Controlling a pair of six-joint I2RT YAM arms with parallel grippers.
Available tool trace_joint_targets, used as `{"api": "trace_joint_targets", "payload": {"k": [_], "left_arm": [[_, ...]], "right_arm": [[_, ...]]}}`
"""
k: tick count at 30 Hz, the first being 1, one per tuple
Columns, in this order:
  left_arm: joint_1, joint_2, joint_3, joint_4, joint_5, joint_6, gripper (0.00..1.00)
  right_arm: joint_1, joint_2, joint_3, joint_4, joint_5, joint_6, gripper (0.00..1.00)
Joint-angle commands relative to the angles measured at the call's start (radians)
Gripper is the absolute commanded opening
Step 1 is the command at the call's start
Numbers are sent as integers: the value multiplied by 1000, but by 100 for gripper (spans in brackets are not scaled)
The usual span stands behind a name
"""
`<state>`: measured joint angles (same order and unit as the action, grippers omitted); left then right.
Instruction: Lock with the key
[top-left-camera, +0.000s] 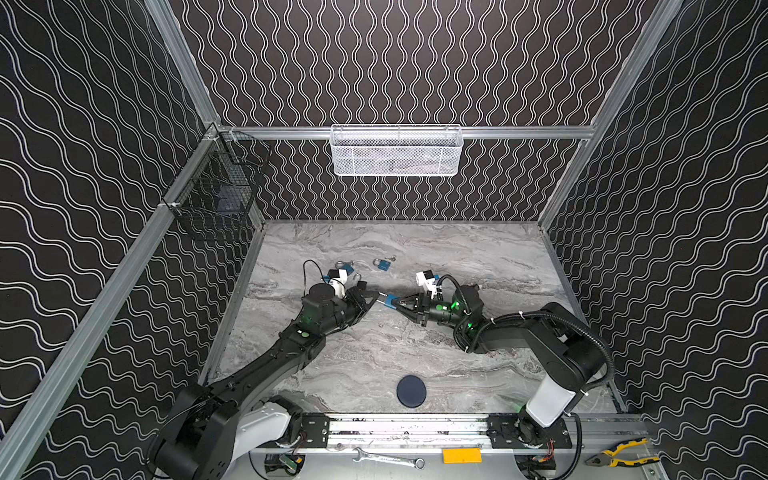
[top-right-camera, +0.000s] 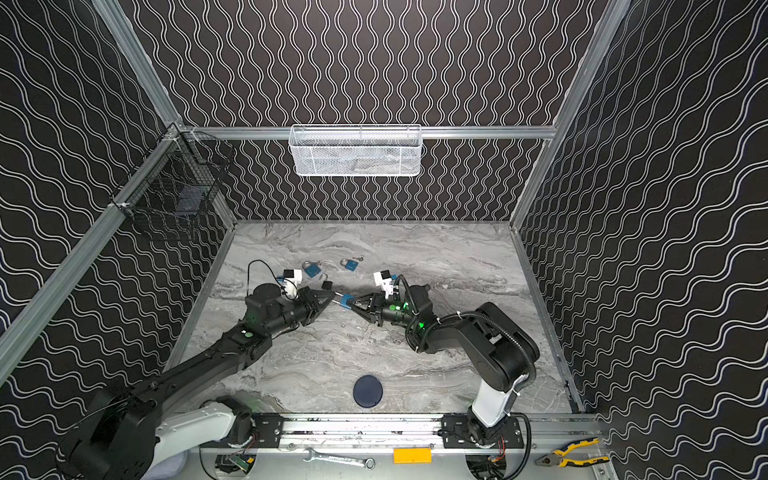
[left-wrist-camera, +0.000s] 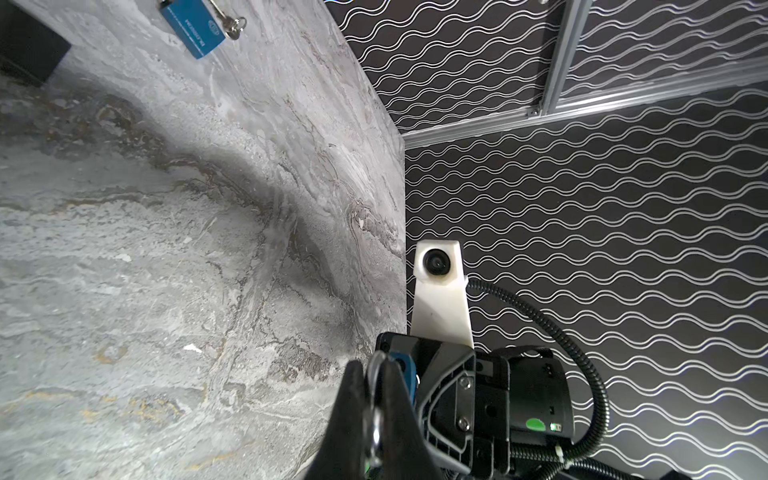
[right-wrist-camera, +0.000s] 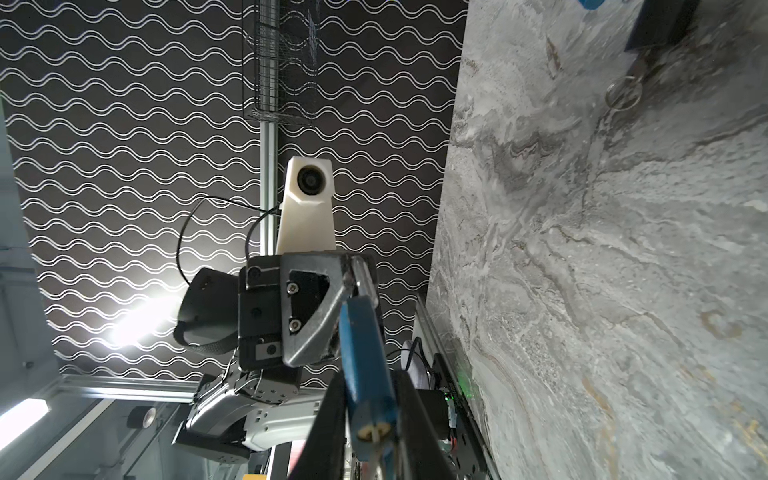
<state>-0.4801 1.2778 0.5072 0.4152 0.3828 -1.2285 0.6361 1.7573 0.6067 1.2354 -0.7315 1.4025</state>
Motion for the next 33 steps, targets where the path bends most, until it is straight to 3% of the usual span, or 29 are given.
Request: {"api": "trace_joint_targets", "payload": {"k": [1, 6, 11, 33], "left_arm": [[-24, -2, 7, 272, 266, 41, 0], [-25, 29, 13, 268, 295, 67, 0], [-27, 80, -10, 379, 325, 37, 0], [-52, 107, 10, 326, 328, 44, 0]], "right_arm": [[4, 34, -4, -38, 5, 74, 2], [4, 65, 11, 38, -9, 127, 0], [1, 34, 37, -69, -22, 74, 1], [-7, 47, 170, -210, -63, -29, 4]]}}
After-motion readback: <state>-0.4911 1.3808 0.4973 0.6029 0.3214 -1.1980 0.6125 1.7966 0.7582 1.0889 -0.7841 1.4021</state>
